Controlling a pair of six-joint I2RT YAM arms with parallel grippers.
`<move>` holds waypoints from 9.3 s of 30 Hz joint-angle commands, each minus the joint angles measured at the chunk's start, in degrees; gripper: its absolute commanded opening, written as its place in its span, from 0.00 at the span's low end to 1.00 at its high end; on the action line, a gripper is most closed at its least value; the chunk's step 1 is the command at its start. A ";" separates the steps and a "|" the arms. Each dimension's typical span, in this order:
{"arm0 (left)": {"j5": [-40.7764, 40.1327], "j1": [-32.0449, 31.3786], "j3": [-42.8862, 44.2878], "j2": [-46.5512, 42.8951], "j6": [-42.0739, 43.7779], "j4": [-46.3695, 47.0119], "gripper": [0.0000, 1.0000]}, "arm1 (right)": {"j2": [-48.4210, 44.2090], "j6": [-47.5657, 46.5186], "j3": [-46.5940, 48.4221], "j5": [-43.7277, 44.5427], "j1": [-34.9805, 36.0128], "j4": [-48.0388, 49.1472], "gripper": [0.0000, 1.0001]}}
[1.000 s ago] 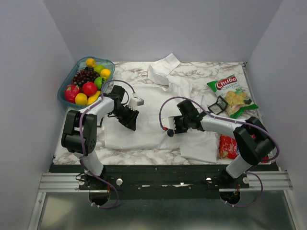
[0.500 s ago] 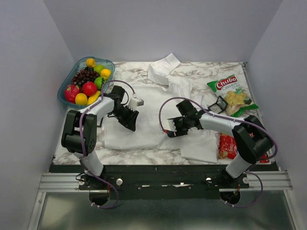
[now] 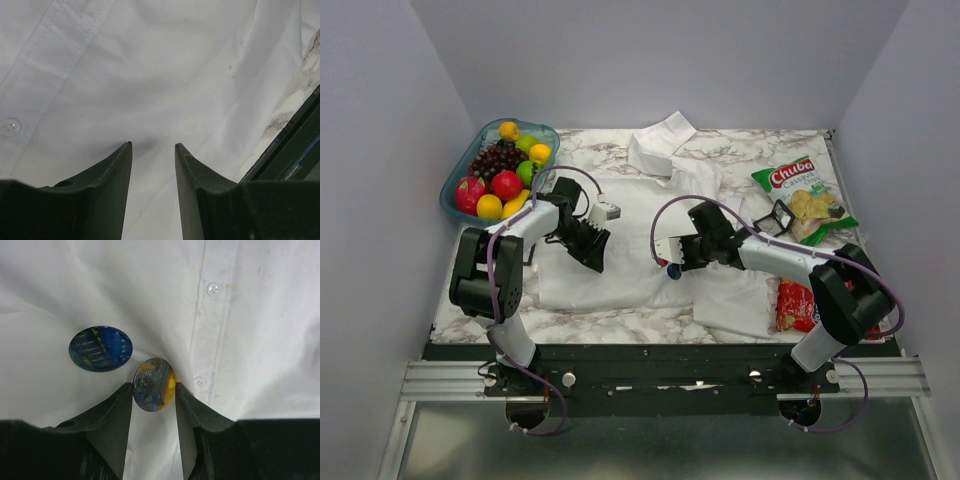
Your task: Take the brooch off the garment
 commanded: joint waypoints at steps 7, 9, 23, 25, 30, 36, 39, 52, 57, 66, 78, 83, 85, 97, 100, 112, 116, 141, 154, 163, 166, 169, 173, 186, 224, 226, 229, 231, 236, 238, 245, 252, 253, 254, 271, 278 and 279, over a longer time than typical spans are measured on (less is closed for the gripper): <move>3.27 0.09 1.27 1.66 -1.64 1.66 0.48 | -0.89 0.96 1.98 0.78 -0.61 0.43 0.36; 3.27 0.09 0.92 1.83 -1.56 1.75 0.48 | -0.27 1.14 2.42 0.60 -0.61 -0.10 0.35; 10.46 -0.08 1.36 0.25 -2.52 6.74 0.48 | 1.41 11.04 6.19 -0.35 -1.66 -6.59 0.01; 13.72 -0.43 0.57 -1.06 -6.01 10.44 0.48 | 1.75 14.65 8.90 -1.33 -2.27 -8.18 0.01; 18.56 -1.57 -3.91 -3.26 -15.61 27.39 0.49 | 4.21 30.12 16.30 -8.95 -6.57 -14.67 0.01; 20.50 -5.97 -5.76 -2.30 -25.44 44.02 0.49 | 6.15 33.74 18.42 -16.52 -8.60 -18.56 0.01; 20.93 -8.78 -4.18 0.51 -29.49 49.29 0.49 | 5.80 33.92 17.45 -18.11 -9.04 -18.73 0.01; 25.59 -13.62 0.66 9.82 -32.58 54.92 0.46 | 6.06 35.24 16.57 -21.98 -11.24 -19.35 0.01; 25.68 -14.59 1.88 12.20 -34.51 58.26 0.46 | 6.06 36.29 16.57 -23.04 -11.24 -19.44 0.01; 29.37 -15.29 4.26 15.90 -35.13 58.88 0.39 | 6.94 38.14 17.45 -22.86 -11.24 -18.83 0.01; 29.81 -16.17 3.56 15.81 -32.24 55.46 0.31 | 9.23 39.98 20.26 -22.87 -11.24 -17.86 0.01; 28.59 -16.25 2.77 15.54 -28.72 53.26 0.41 | 9.49 40.07 20.87 -22.77 -11.24 -17.86 0.01; 27.79 -16.17 2.07 15.54 -28.10 53.61 0.45 | 9.84 40.07 21.14 -22.95 -11.24 -17.77 0.01; 28.32 -16.34 1.63 17.56 -31.78 59.22 0.43 | 12.21 41.56 23.86 -24.17 -11.24 -17.59 0.01; 28.84 -16.34 1.36 18.18 -35.56 63.44 0.42 | 12.48 42.18 24.30 -25.76 -11.24 -17.59 0.01; 29.02 -15.56 1.63 17.58 -39.96 65.56 0.46 | 13.45 41.04 25.18 -24.63 -11.33 -18.91 0.01; 29.02 -13.45 -1.36 14.84 -40.66 67.40 0.49 | 12.83 39.55 24.92 -24.01 -11.24 -19.88 0.01; 31.04 -12.92 -2.33 17.04 -44.10 73.30 0.32 | 13.53 38.84 26.94 -23.83 -11.33 -22.69 0.01; 34.47 -13.00 -1.02 16.68 -39.00 69.52 0.29 | 13.89 37.96 26.85 -23.04 -11.24 -22.78 0.01; 35.62 -13.09 5.22 17.04 -20.38 48.35 0.20 | 14.94 37.08 28.34 -22.95 -11.24 -23.48 0.01; 34.91 -13.18 5.93 17.48 -20.36 47.55 0.19 | 15.29 37.26 28.78 -23.22 -11.24 -23.48 0.01; 34.65 -13.27 5.58 17.74 -23.08 50.17 0.20 | 15.64 37.35 29.05 -23.22 -11.33 -23.57 0.01; 33.77 -13.53 3.82 17.56 -29.05 57.02 0.25 | 16.08 36.91 29.75 -24.35 -11.24 -24.45 0.01; 32.62 -13.79 1.18 18.97 -41.54 71.71 0.20 | 16.70 37.26 30.81 -25.68 -11.24 -25.50 0.01; 15.05 -12.83 -18.41 21.17 -82.06 113.37 0.00 | 12.92 60.72 15.96 -28.58 -16.60 -14.43 0.52; 15.05 -13.00 -18.50 21.17 -82.24 113.90 0.00 | 13.18 62.13 15.43 -29.01 -16.60 -13.64 0.50; 15.31 -13.18 -18.50 21.87 -82.59 114.60 0.00 | 13.62 62.92 14.64 -29.89 -16.60 -12.76 0.47; 15.75 -13.18 -18.33 22.31 -82.77 114.87 0.00 | 13.71 63.10 14.46 -29.46 -16.60 -12.15 0.46; 16.19 -13.53 -18.06 22.57 -82.59 114.87 0.00 | 13.71 64.42 14.81 -28.49 -16.60 -11.00 0.46; 16.36 -13.62 -18.06 22.75 -82.24 114.34 0.00 | 13.88 64.85 15.07 -28.93 -16.60 -10.65 0.45; 16.89 -13.71 -17.45 23.01 -81.62 113.64 0.00 | 14.24 65.12 15.78 -29.37 -16.60 -10.47 0.41; 17.68 -13.97 -17.10 23.54 -81.80 114.17 0.00 | 15.47 65.30 17.27 -28.40 -16.69 -10.03 0.37; 17.68 -14.14 -16.92 23.54 -81.80 114.17 0.00 | 15.64 65.30 17.36 -28.40 -16.60 -10.03 0.36; 17.86 -14.06 -16.83 23.45 -81.71 114.17 0.00 | 15.90 65.30 17.53 -28.40 -16.60 -10.03 0.36; 20.76 -15.90 -16.04 23.02 -81.62 116.89 0.00 | 18.19 71.18 18.76 -24.01 -16.52 -9.94 0.36; 23.13 -19.59 -15.69 21.35 -79.70 117.16 0.00 | 20.30 73.29 21.13 -20.84 -16.52 -10.21 0.31; 23.13 -19.94 -15.52 21.17 -78.73 114.72 0.00 | 20.56 73.56 21.66 -21.10 -16.52 -10.21 0.30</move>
